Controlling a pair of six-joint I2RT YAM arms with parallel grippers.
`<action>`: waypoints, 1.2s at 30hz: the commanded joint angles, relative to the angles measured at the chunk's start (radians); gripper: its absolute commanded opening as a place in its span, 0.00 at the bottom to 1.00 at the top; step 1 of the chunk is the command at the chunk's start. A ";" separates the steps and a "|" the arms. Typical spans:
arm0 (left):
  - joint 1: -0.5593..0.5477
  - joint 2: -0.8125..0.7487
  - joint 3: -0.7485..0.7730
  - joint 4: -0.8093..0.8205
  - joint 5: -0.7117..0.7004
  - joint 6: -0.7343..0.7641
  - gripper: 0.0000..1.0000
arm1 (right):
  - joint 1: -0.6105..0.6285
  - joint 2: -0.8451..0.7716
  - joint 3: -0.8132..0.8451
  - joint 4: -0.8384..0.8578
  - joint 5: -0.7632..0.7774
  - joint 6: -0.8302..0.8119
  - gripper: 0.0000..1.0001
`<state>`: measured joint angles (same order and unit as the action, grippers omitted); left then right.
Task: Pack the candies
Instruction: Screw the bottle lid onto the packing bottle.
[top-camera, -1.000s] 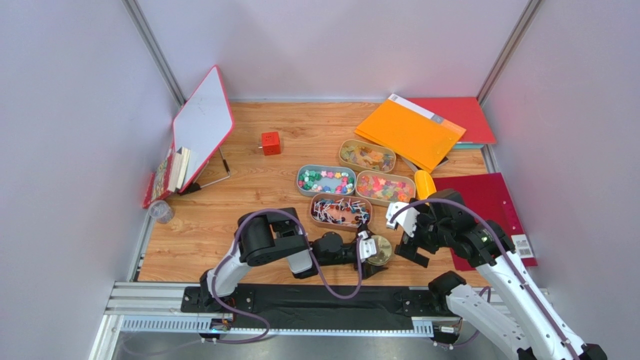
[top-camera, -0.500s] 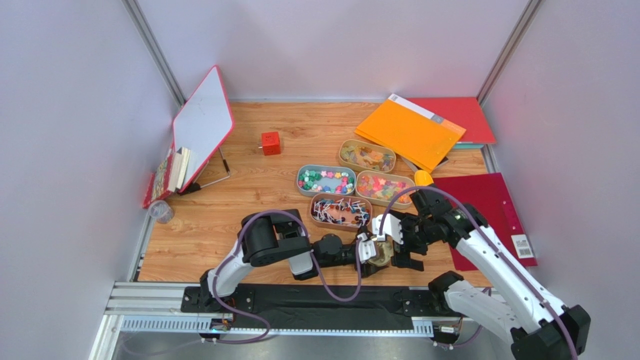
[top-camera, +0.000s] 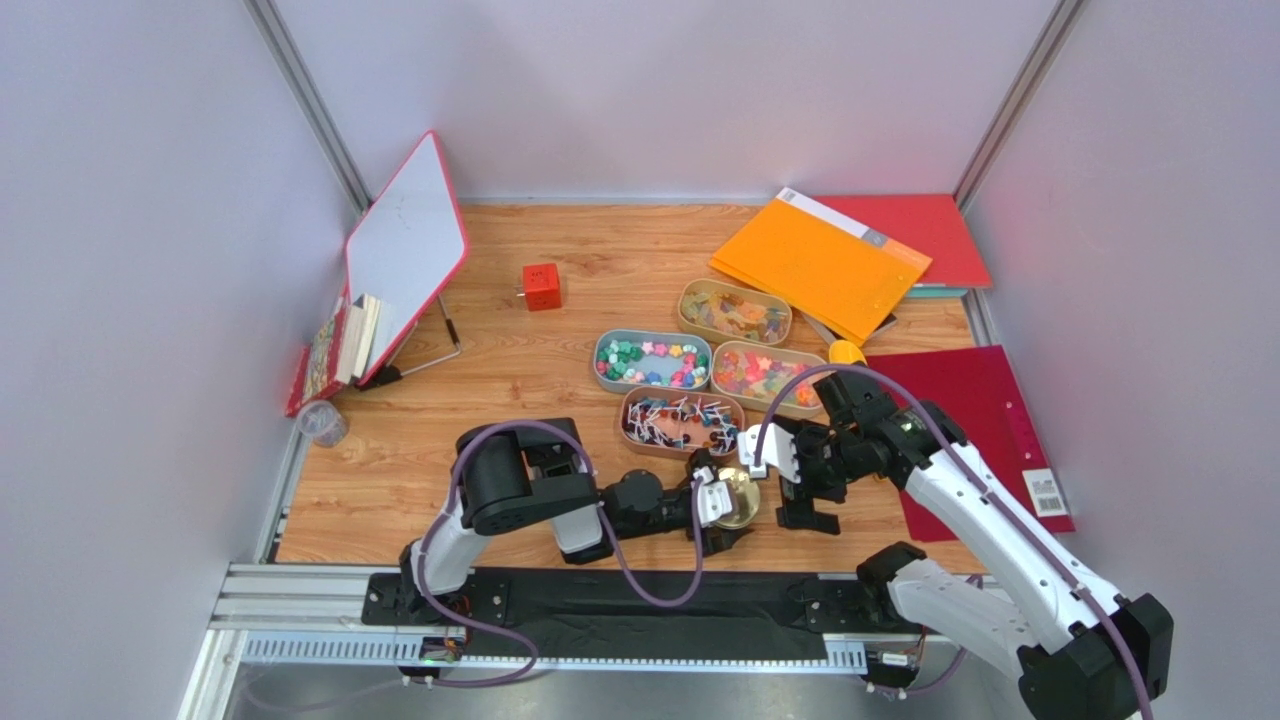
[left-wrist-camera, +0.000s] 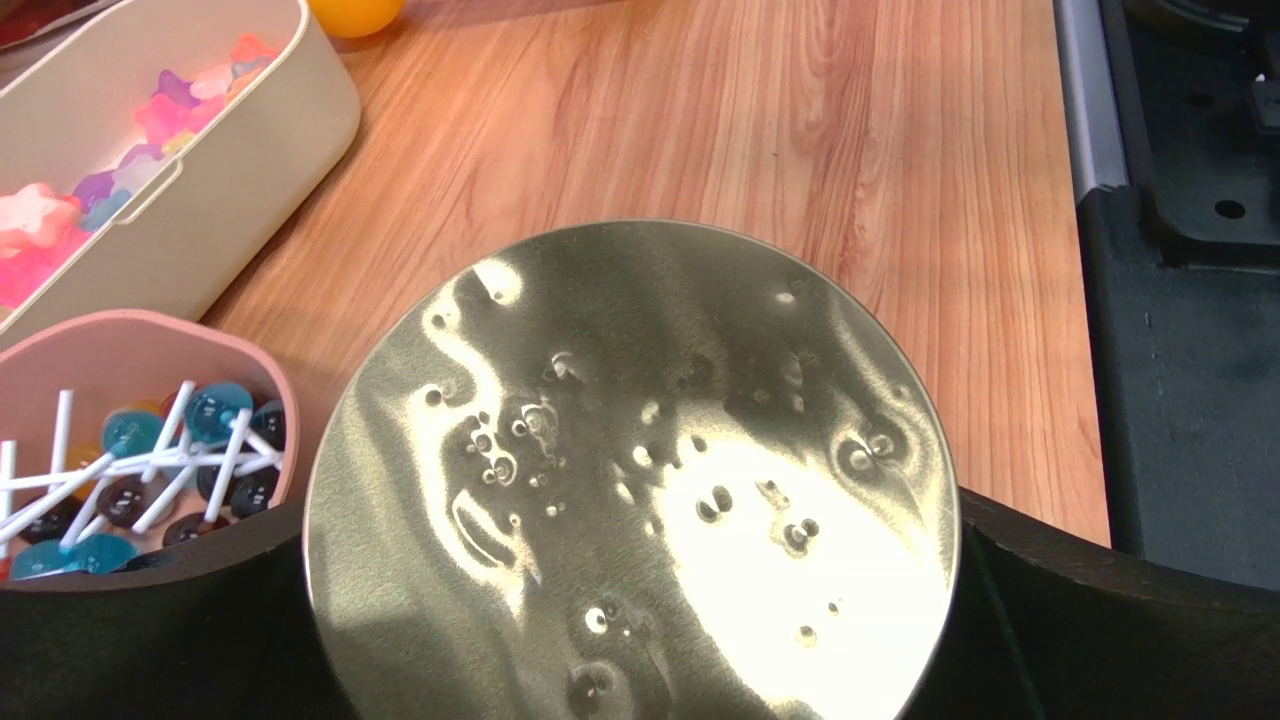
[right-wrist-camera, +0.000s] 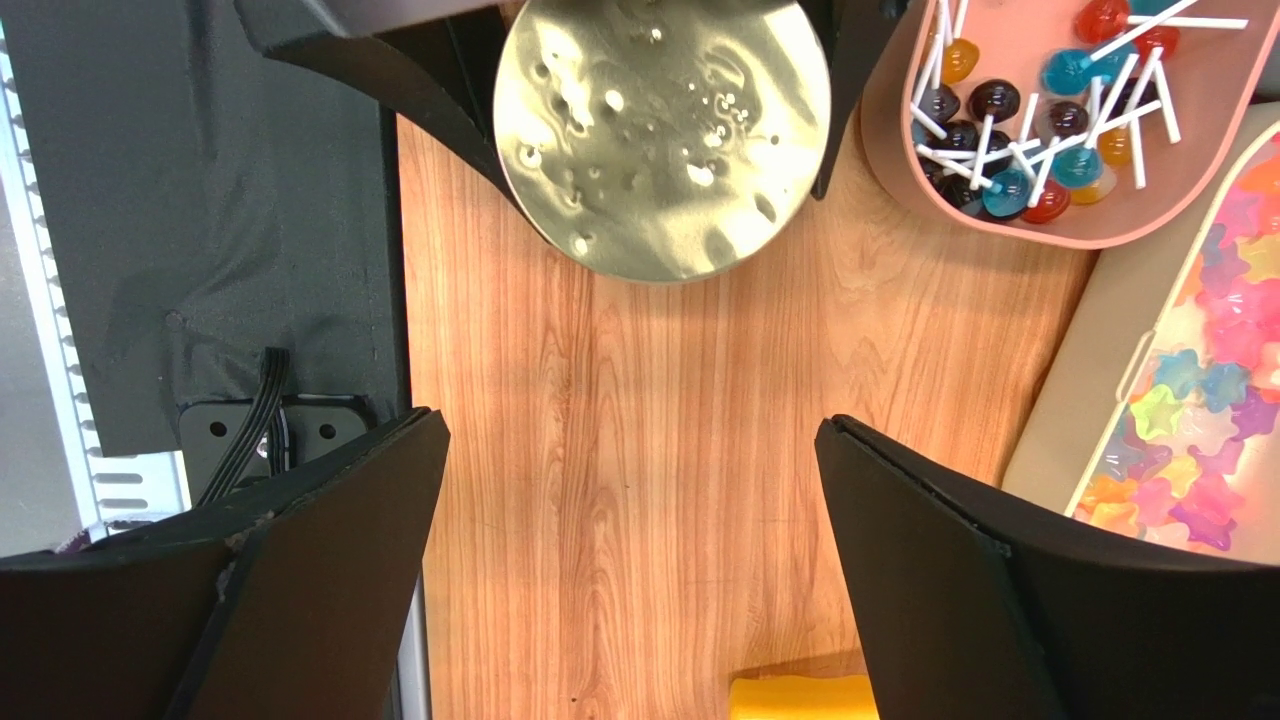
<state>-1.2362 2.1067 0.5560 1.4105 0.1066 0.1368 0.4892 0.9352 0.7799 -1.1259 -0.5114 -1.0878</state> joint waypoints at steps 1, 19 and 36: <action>0.003 0.004 -0.062 -0.208 -0.025 0.083 1.00 | -0.001 -0.026 0.042 0.031 -0.032 0.014 1.00; 0.144 -0.071 -0.053 -0.352 0.490 0.000 1.00 | 0.046 0.005 0.042 0.052 -0.007 0.129 1.00; 0.156 0.018 -0.021 -0.346 0.476 -0.026 1.00 | 0.164 0.053 -0.008 0.301 -0.058 0.229 0.57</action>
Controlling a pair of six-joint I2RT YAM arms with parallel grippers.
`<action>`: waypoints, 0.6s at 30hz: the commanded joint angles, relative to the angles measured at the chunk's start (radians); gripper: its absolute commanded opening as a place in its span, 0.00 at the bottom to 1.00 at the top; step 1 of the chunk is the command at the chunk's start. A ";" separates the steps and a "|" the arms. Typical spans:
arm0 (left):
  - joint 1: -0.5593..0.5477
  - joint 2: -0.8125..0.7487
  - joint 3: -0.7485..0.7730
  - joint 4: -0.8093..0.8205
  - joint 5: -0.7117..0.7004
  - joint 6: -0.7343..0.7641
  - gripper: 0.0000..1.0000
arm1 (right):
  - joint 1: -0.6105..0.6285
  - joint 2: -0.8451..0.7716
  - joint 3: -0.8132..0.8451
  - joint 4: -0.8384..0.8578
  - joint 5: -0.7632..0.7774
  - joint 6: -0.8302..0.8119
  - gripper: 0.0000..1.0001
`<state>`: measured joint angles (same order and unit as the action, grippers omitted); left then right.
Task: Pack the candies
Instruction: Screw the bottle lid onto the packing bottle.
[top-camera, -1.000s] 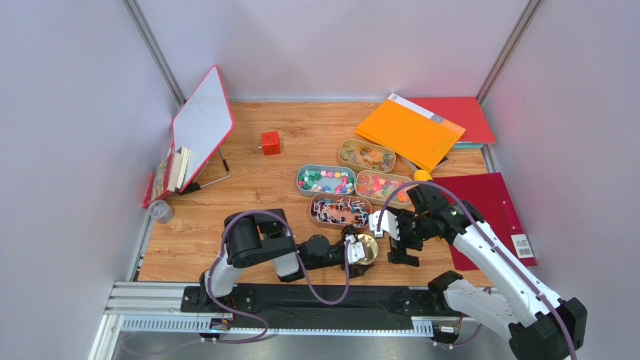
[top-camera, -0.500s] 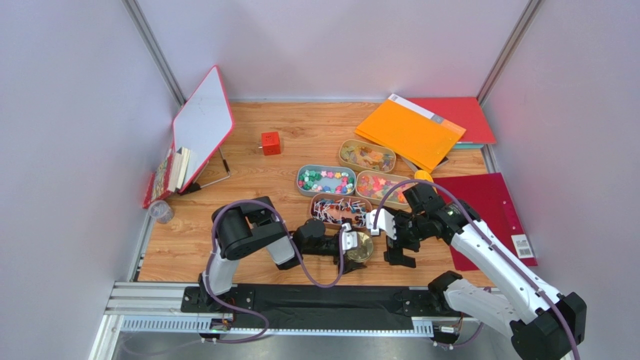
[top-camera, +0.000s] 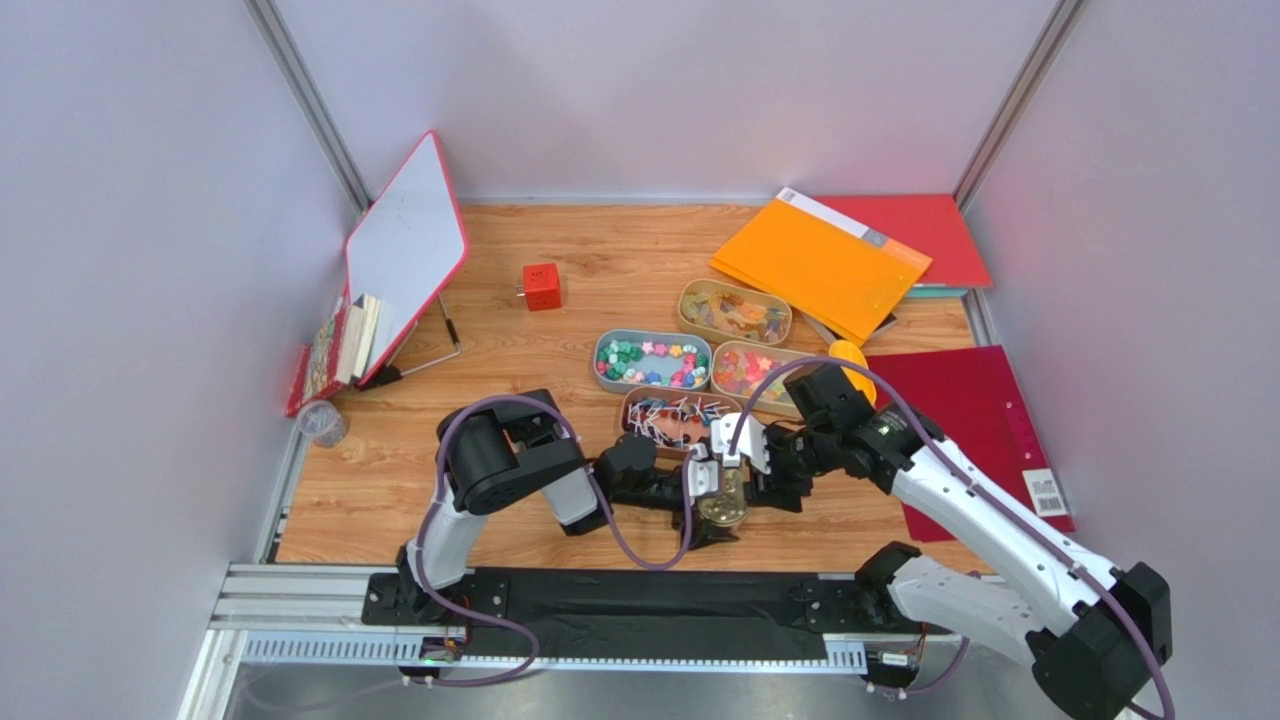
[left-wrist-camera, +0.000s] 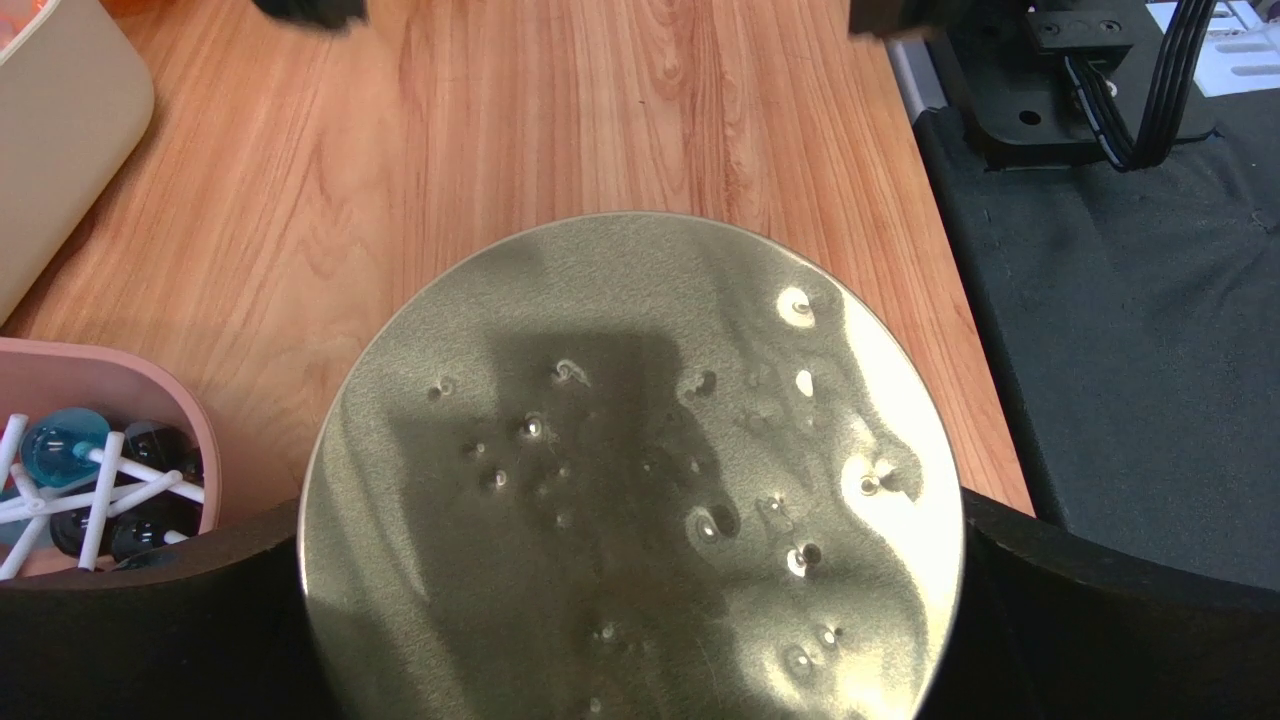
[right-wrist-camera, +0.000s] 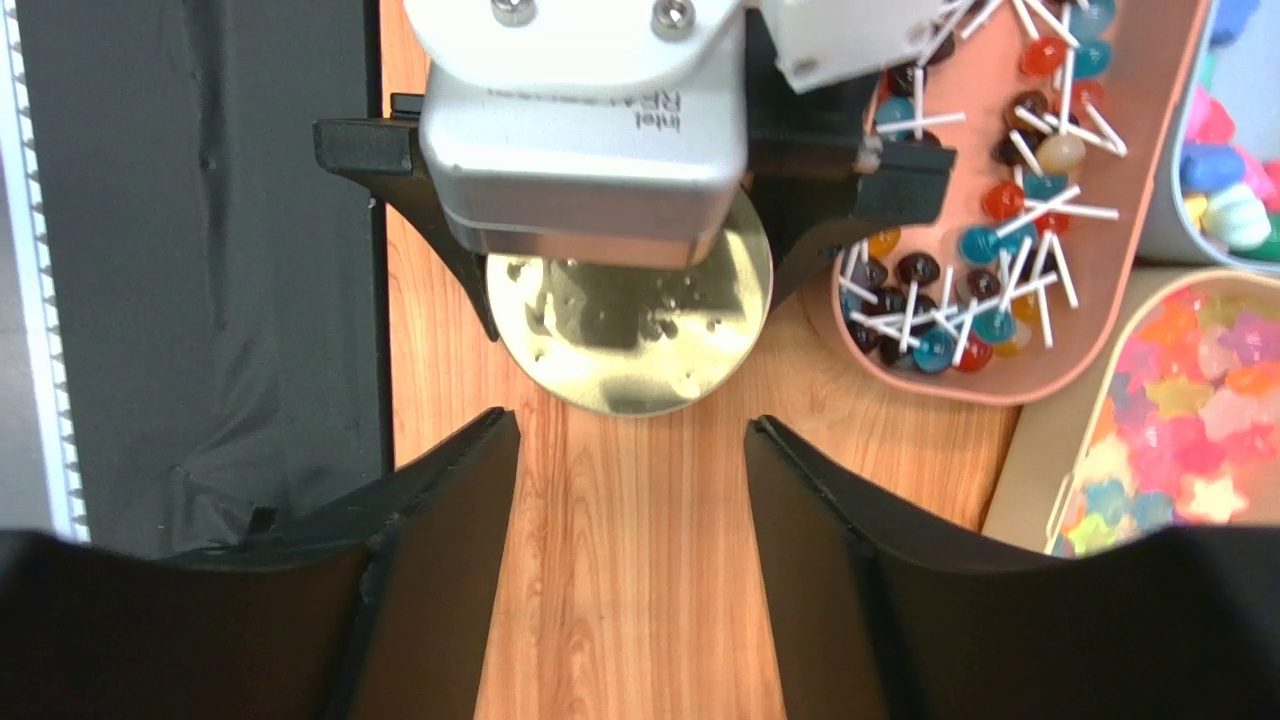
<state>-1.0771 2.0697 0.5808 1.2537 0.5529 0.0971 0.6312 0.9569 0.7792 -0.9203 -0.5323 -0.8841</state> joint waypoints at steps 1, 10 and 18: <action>-0.003 0.052 -0.045 -0.188 0.019 0.012 1.00 | 0.025 0.040 -0.011 0.104 -0.040 0.019 0.54; 0.005 0.040 -0.059 -0.189 -0.024 0.013 1.00 | 0.088 0.178 -0.034 0.210 -0.060 0.019 0.34; 0.032 -0.028 -0.099 -0.264 -0.065 0.015 1.00 | 0.098 0.213 -0.100 0.245 -0.020 -0.021 0.28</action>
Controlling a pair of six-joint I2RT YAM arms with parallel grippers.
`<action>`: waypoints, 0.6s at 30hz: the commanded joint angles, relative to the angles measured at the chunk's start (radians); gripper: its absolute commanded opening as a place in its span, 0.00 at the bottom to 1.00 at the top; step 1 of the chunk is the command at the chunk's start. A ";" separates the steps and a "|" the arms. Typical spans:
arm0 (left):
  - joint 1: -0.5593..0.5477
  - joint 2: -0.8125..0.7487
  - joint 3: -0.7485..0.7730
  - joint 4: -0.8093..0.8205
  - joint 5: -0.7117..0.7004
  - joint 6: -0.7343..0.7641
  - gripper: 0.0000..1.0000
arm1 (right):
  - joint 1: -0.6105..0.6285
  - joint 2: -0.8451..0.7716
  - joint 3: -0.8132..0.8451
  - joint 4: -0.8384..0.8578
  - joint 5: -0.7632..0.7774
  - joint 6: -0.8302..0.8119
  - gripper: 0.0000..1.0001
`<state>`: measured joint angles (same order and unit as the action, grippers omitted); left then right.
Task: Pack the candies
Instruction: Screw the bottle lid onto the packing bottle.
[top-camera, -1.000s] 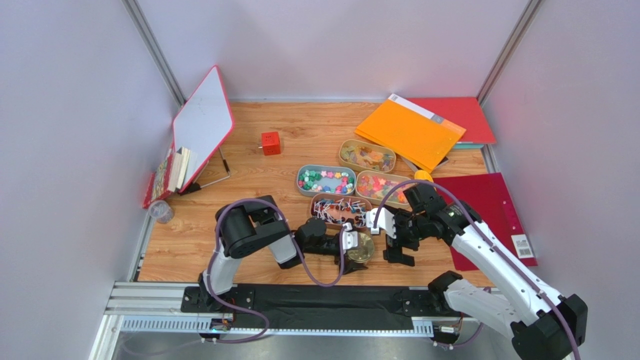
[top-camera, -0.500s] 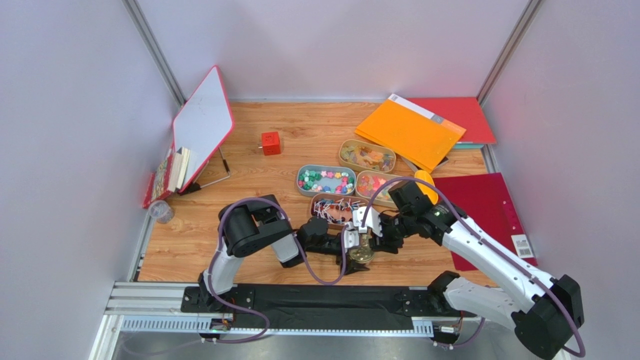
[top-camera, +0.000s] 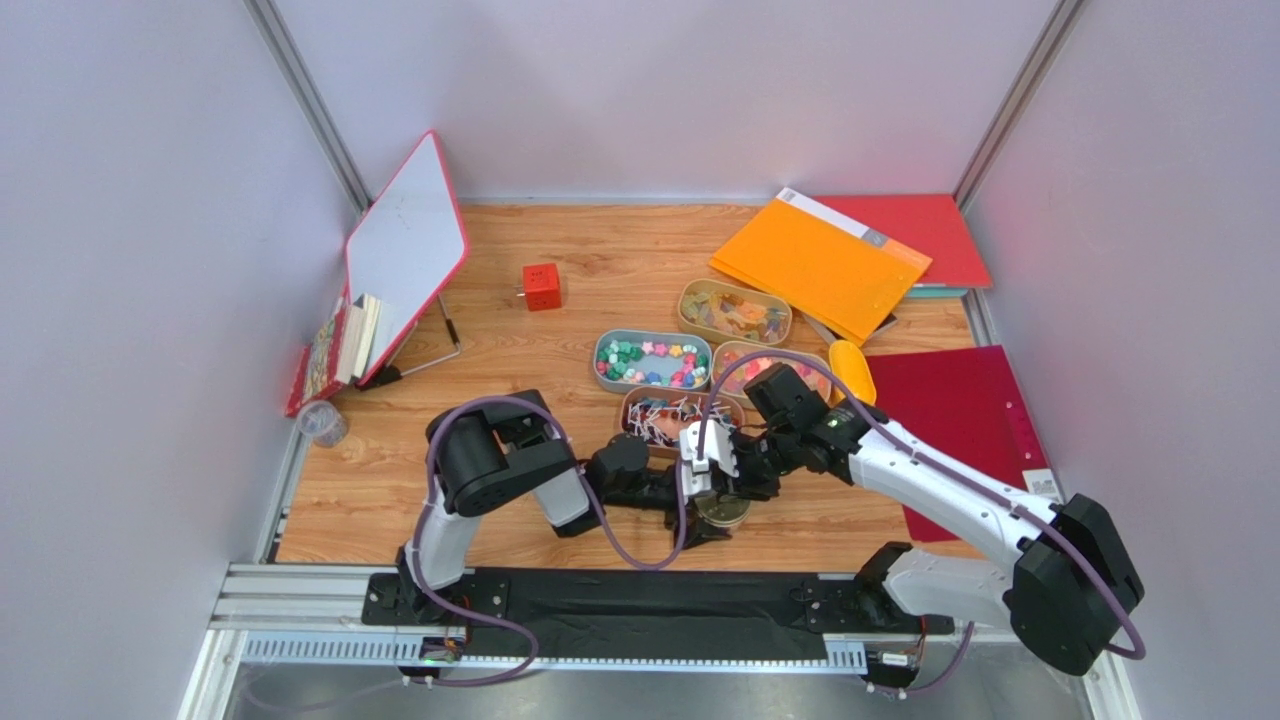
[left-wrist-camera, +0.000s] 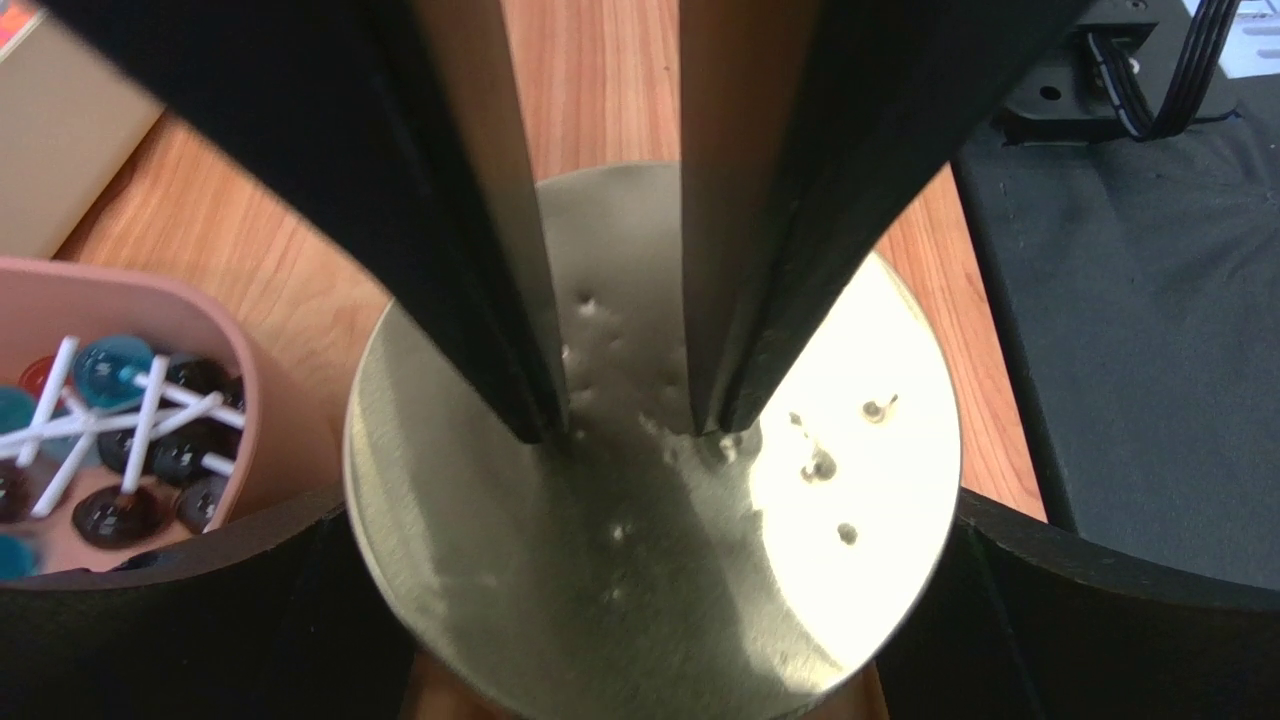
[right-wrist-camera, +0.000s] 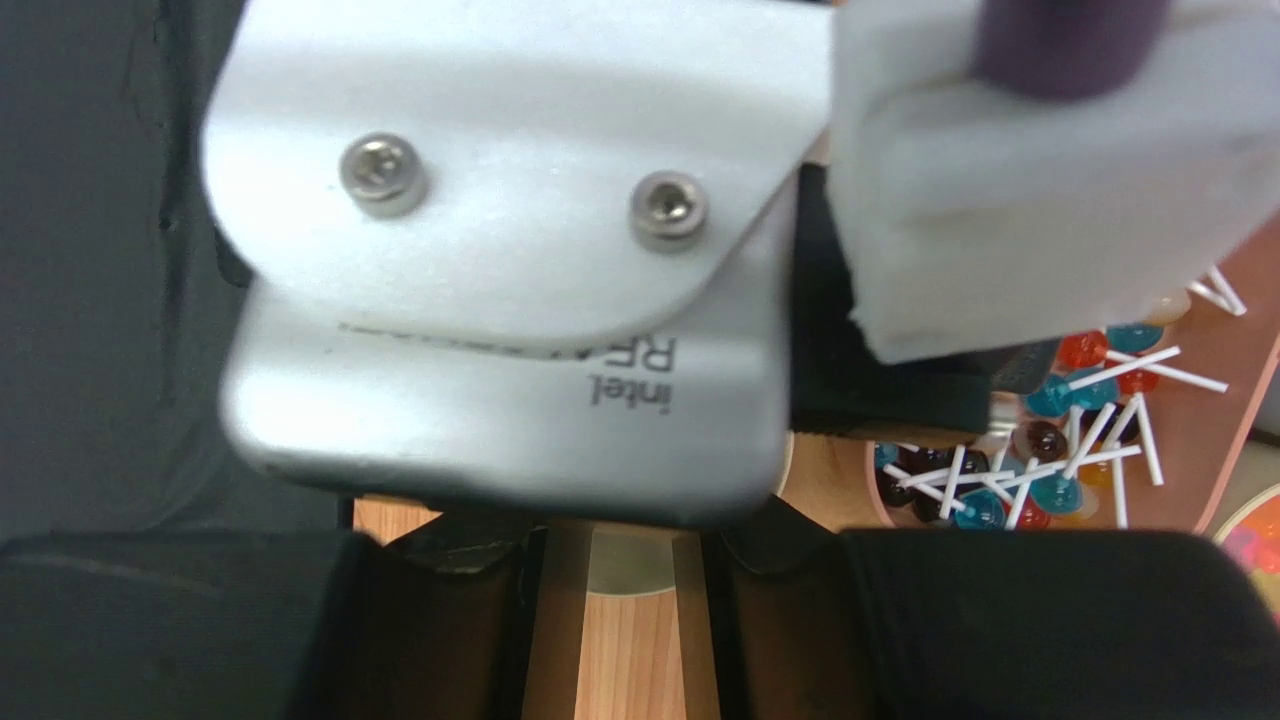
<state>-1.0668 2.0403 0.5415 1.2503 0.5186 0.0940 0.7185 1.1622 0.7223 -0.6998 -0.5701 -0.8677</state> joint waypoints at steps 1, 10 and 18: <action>0.027 -0.005 -0.066 -0.264 -0.029 0.019 1.00 | 0.009 0.004 -0.050 0.022 0.029 -0.043 0.28; 0.025 0.034 -0.045 -0.321 0.047 0.023 1.00 | 0.010 -0.041 -0.072 -0.010 0.096 -0.036 0.28; 0.025 0.054 -0.018 -0.388 0.021 0.038 0.99 | -0.013 -0.145 -0.132 -0.013 0.151 -0.016 0.28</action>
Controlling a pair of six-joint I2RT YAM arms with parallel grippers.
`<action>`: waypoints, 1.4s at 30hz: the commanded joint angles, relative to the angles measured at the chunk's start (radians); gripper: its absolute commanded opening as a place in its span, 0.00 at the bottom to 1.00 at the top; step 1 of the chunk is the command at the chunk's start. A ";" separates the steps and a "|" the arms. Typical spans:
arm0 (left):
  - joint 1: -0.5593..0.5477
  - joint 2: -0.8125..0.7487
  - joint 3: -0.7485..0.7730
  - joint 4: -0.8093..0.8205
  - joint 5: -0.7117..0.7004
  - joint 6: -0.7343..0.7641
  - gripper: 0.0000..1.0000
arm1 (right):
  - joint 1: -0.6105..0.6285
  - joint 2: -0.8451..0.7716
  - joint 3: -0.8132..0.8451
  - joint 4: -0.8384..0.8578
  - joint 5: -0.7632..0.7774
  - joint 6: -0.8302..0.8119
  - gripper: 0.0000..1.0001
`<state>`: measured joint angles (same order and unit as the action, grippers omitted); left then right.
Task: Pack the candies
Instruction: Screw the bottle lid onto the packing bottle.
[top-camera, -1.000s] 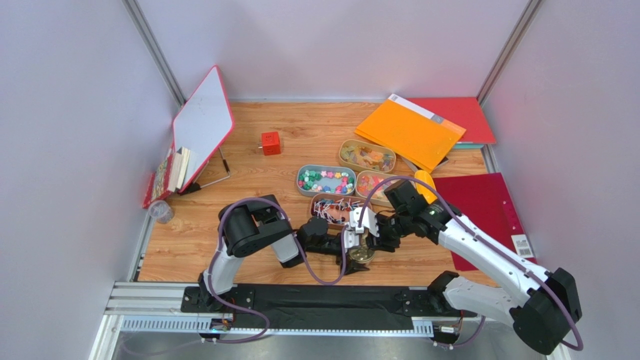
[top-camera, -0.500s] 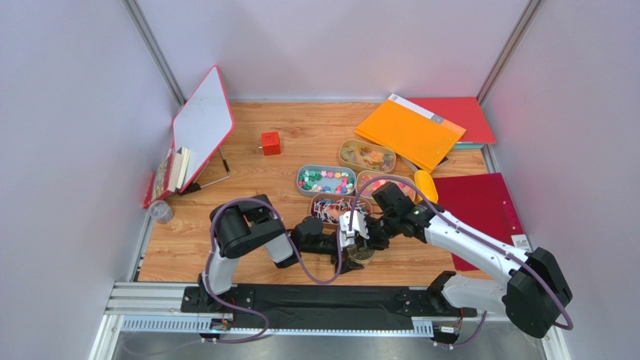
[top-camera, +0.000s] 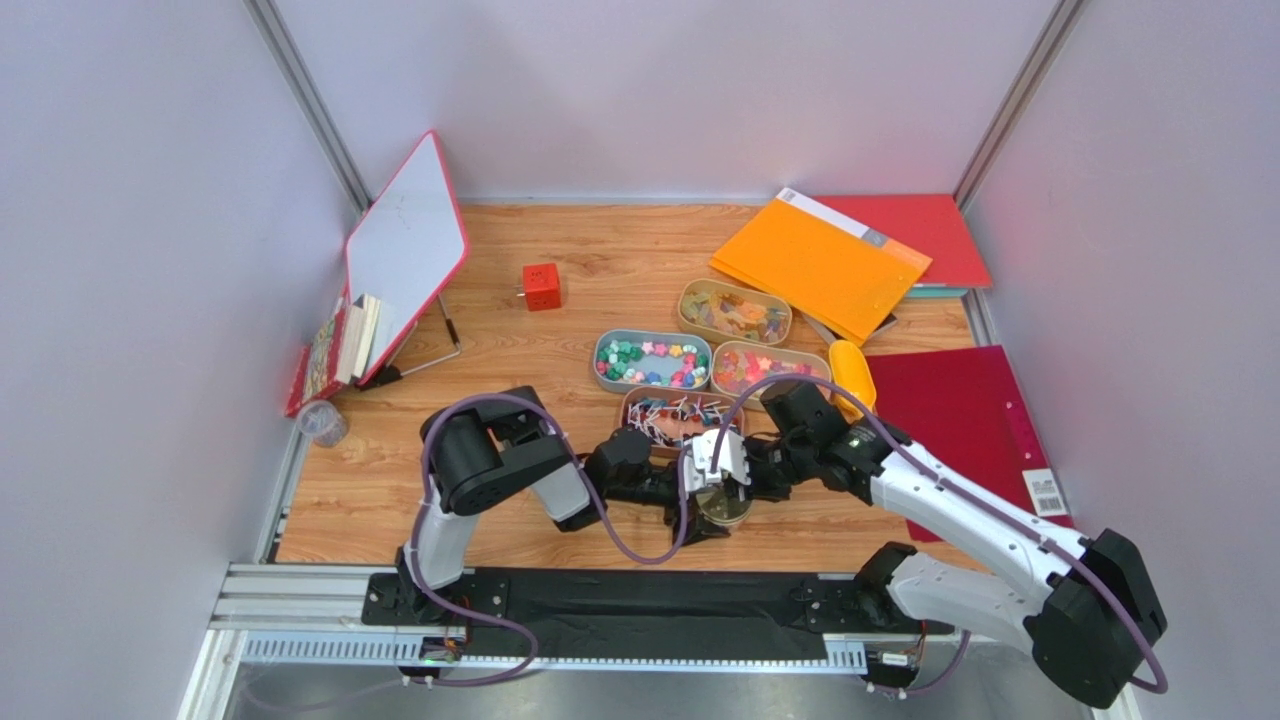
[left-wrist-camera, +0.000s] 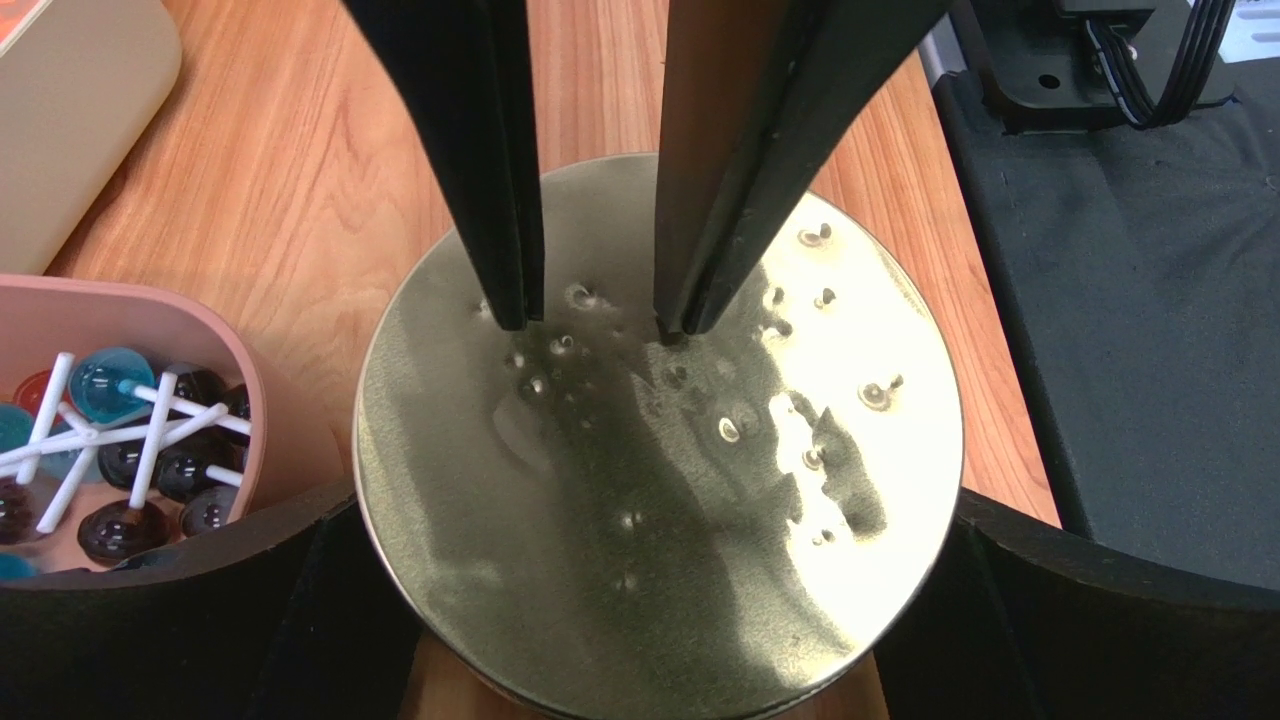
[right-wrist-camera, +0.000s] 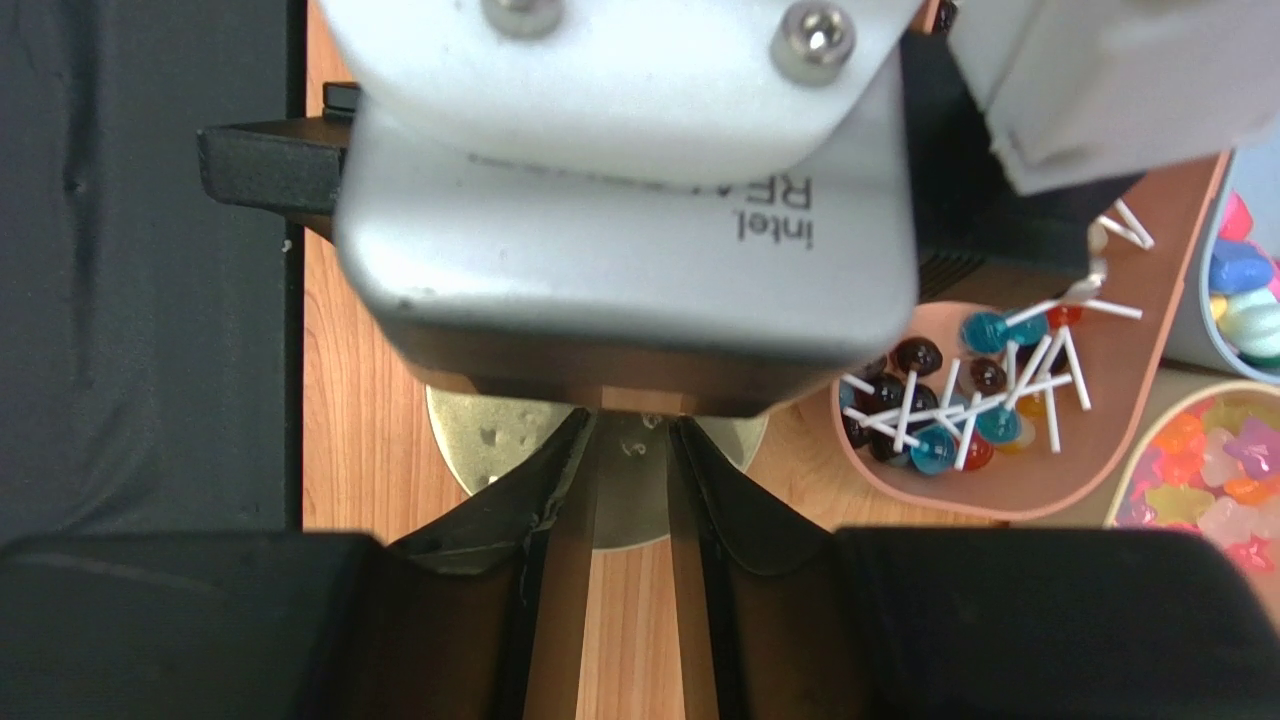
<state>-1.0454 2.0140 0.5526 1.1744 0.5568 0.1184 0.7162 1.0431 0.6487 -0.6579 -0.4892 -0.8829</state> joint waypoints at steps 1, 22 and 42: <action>0.004 0.081 -0.026 -0.315 -0.015 0.017 1.00 | -0.012 -0.032 -0.063 -0.054 0.061 -0.001 0.28; 0.002 0.097 0.012 -0.386 -0.035 0.009 1.00 | -0.018 -0.098 -0.118 -0.131 0.141 -0.034 0.27; -0.054 0.183 -0.037 0.069 -0.224 -0.073 1.00 | -0.064 -0.224 0.020 -0.181 0.156 0.107 0.36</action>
<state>-1.1042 2.1807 0.6064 1.4311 0.4171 0.0204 0.6529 0.8394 0.6197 -0.8078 -0.3271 -0.8268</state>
